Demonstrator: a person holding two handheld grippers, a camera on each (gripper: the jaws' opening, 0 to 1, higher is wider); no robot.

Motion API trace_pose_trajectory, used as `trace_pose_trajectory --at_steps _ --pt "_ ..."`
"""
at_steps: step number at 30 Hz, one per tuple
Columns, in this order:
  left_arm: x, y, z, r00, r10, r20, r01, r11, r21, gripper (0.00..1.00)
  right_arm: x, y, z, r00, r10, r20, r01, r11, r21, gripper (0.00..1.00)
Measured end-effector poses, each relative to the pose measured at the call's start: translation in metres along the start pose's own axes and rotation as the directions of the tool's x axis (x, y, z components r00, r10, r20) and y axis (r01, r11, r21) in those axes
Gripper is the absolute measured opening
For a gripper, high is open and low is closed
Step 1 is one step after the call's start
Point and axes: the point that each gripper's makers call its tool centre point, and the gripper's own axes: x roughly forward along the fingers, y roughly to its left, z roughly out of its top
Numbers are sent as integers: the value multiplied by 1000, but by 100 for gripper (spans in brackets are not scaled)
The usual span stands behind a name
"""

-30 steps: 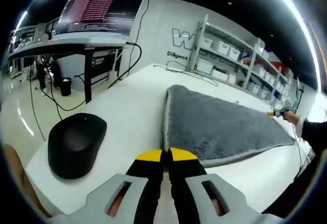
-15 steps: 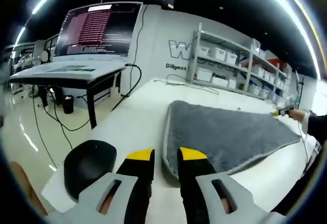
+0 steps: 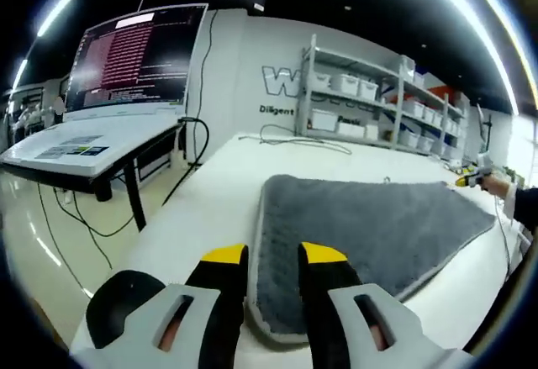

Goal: Open the folded towel by lifting each exposed corner and separating the folded layers until the towel lies flat within the target outline without major curled edges

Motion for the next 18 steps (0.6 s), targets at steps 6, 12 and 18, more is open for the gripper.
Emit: trace_pose_trajectory --at_steps 6,12,18 --pt "20 -4 11 1000 -9 5 9 1000 18 27 -13 17 -8 1000 29 0 -29 1000 -5 12" --pt "40 -10 22 999 -31 18 30 999 25 28 -31 38 -13 1000 29 9 -29 1000 -1 13" --pt "52 -12 26 999 -50 15 49 998 31 29 -45 47 -12 999 28 34 -29 1000 10 13"
